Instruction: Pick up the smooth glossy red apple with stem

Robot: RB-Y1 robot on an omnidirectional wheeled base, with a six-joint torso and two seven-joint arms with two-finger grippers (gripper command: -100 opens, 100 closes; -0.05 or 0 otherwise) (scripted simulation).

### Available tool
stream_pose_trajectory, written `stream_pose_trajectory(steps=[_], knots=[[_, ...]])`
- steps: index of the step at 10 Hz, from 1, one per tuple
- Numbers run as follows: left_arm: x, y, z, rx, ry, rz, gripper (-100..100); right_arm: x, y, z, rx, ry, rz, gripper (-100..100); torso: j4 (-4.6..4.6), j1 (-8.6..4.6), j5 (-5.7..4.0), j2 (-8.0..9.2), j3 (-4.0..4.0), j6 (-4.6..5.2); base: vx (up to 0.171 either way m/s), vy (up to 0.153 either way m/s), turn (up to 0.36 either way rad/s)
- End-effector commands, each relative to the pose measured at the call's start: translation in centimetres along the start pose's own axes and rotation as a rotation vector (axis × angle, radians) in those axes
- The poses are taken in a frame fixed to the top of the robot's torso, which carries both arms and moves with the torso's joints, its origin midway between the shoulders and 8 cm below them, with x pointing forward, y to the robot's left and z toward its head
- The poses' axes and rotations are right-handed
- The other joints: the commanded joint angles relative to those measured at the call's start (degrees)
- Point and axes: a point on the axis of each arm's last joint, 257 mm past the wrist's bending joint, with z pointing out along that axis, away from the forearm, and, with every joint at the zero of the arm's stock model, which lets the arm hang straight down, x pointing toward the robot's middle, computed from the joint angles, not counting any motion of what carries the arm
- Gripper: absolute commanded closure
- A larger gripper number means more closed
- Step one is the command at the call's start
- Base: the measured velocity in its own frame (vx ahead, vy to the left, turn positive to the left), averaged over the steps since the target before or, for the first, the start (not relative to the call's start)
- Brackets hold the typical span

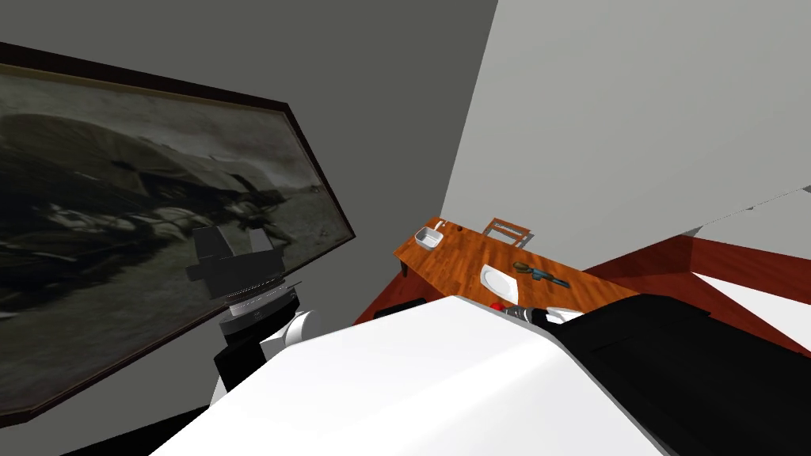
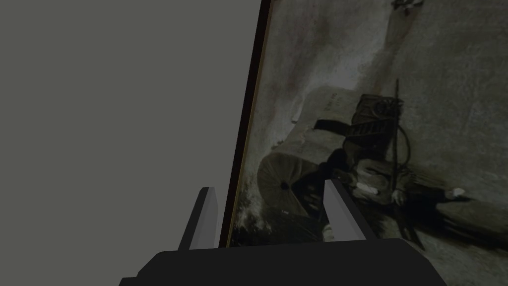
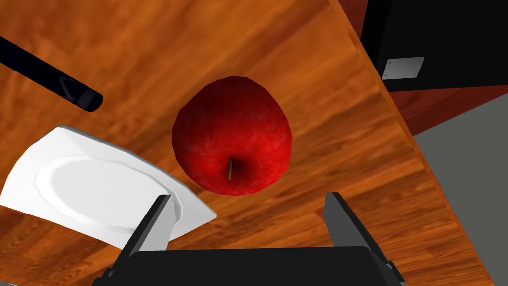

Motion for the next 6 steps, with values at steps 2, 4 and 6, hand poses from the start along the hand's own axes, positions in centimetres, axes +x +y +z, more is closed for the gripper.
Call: stream_pose_trajectory(steps=[2,4,6], knots=[[0.0,0.0,0.0,0.0,0.0,0.0,0,-0.2,0.5,0.4,0.014,-0.02,0.022,-100,0.03,-0.06,-0.01,0.16,0.09,-0.03,-0.085,-0.059,0.137],[0.0,0.0,0.0,0.0,0.0,0.0,0,-0.1,0.8,0.6,0.029,-0.029,0.045,-100,0.04,-0.08,-0.02,0.16,0.09,-0.02,-0.066,-0.054,0.15],[0.0,0.0,0.0,0.0,0.0,0.0,0,0.1,1.5,0.8,0.036,-0.033,0.061,-100,0.0,0.05,0.0,0.0,0.01,0.03,-0.032,-0.021,0.086]])
